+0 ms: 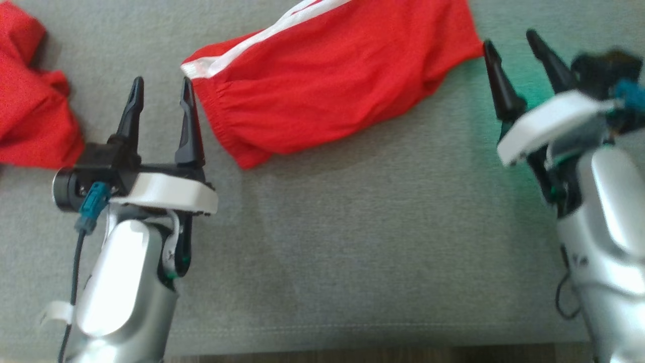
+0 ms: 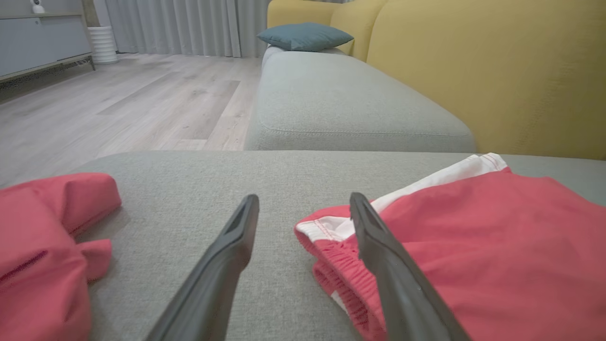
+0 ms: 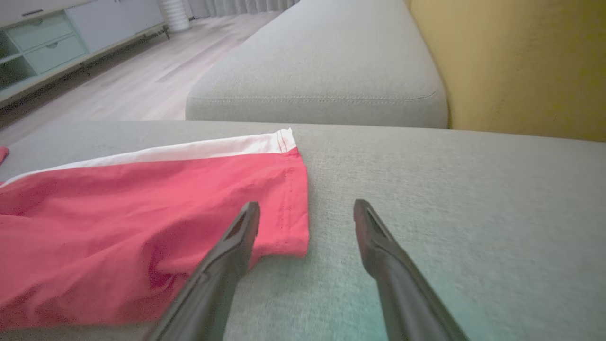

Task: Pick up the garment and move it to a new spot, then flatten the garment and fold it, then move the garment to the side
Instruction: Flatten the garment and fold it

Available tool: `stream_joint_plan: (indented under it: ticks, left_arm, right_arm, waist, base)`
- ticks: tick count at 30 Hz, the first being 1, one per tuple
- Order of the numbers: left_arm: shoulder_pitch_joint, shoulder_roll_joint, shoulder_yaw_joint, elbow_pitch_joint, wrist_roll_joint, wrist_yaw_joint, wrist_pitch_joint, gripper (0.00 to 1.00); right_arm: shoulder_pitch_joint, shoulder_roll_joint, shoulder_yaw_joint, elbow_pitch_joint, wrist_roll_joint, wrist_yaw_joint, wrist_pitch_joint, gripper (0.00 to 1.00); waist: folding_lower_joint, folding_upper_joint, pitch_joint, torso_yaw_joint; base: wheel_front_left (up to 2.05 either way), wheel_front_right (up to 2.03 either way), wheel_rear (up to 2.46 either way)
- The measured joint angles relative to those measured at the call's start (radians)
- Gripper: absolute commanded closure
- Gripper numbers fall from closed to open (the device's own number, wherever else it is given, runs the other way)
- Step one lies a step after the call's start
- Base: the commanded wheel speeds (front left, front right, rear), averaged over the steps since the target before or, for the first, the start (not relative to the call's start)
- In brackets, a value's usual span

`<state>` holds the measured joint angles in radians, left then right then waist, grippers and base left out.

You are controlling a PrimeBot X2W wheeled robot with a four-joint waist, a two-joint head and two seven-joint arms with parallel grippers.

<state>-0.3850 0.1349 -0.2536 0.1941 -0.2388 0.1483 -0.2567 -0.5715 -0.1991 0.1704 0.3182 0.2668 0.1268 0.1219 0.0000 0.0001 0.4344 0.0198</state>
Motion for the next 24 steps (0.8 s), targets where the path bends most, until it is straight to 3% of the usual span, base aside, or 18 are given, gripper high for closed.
stream_joint_plan:
  ticks: [12,13,14,15,16,24]
  left_arm:
    - [-0.037,-0.047,0.002,0.003,0.019,-0.022,0.0,0.0]
    - [-0.037,-0.048,0.004,0.003,0.021,-0.026,0.0,0.0]
    - [-0.037,-0.048,0.007,0.003,0.026,-0.025,0.0,0.0]
    - [-0.037,-0.048,0.007,0.003,0.026,-0.025,0.0,0.0]
    - [-0.037,-0.049,0.008,0.003,0.029,-0.026,0.0,0.0]
    - [-0.036,-0.056,0.014,0.005,0.046,-0.035,0.0,0.0]
  right_arm:
    - [-0.232,-0.02,0.064,0.25,0.03,0.0,0.247,0.0]
    - [-0.244,-0.02,0.07,0.258,0.039,0.0,0.258,0.09]
    - [-0.252,-0.02,0.076,0.261,0.045,0.0,0.263,0.09]
    - [-0.252,-0.02,0.076,0.261,0.045,0.0,0.263,0.51]
    - [-0.257,-0.018,0.082,0.264,0.053,0.0,0.267,1.0]
    - [-0.227,-0.006,0.1,0.249,0.13,0.0,0.251,1.0]
  waist:
    - [0.0,0.0,0.057,0.075]
    - [0.0,0.0,0.058,0.077]
    - [0.0,0.0,0.058,0.078]
    - [0.0,0.0,0.058,0.078]
    - [0.0,0.0,0.059,0.078]
    - [0.0,0.0,0.045,0.062]
  base:
    - [0.0,0.0,0.0]
    - [0.0,0.0,0.0]
    - [0.0,0.0,0.0]
    - [0.0,0.0,0.0]
    - [0.0,0.0,0.0]
    - [0.0,0.0,0.0]
